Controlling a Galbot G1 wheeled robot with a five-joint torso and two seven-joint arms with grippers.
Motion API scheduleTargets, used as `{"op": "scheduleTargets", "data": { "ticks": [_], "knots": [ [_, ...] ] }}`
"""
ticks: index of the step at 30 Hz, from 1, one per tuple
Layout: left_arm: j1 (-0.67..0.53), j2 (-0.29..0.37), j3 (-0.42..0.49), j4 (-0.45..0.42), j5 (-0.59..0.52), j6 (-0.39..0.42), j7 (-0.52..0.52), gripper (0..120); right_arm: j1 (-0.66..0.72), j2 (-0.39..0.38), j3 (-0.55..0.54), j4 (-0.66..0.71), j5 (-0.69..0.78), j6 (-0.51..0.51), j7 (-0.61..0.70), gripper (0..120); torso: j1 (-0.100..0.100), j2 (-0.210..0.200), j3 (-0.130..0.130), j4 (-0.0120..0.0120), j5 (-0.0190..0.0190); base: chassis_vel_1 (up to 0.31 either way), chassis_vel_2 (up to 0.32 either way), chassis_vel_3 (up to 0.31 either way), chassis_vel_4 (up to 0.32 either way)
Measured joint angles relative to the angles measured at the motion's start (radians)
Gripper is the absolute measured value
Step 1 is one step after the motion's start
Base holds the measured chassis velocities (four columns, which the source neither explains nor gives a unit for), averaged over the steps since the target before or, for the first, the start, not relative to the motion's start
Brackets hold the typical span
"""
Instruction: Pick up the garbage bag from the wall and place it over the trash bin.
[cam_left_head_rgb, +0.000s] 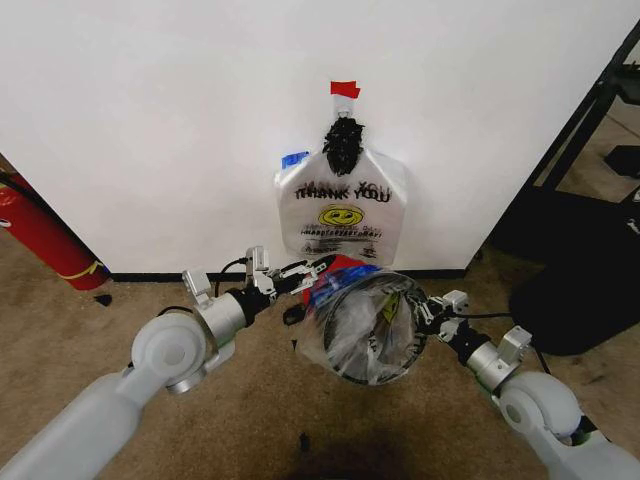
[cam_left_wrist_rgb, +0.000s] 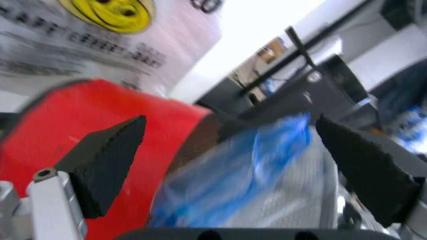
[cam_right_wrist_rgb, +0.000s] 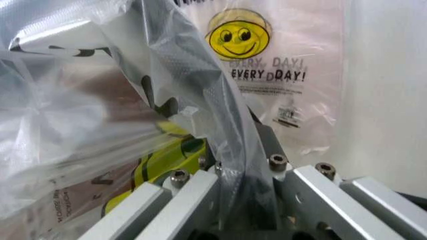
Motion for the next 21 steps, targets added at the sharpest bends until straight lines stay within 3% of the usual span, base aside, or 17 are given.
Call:
{"op": "scheduleTargets", "data": {
  "ticks": [7, 21],
  "knots": [
    [-0.002, 0.001, 0.012, 0.043, 0.049, -0.019, 0.084, 95, 0.004, 0.0, 0.002, 0.015, 0.084, -0.04, 0.013, 0, 0.0, 0.0, 0.0, 0.0, 0.0, 0.0, 0.0, 0.0, 0.0],
    [-0.004, -0.002, 0.036, 0.034, 0.058, -0.055, 0.097, 45, 0.003, 0.007, -0.008, 0.026, 0.091, -0.075, 0.03, 0, 0.0, 0.0, 0.0, 0.0, 0.0, 0.0, 0.0, 0.0, 0.0]
  ]
}}
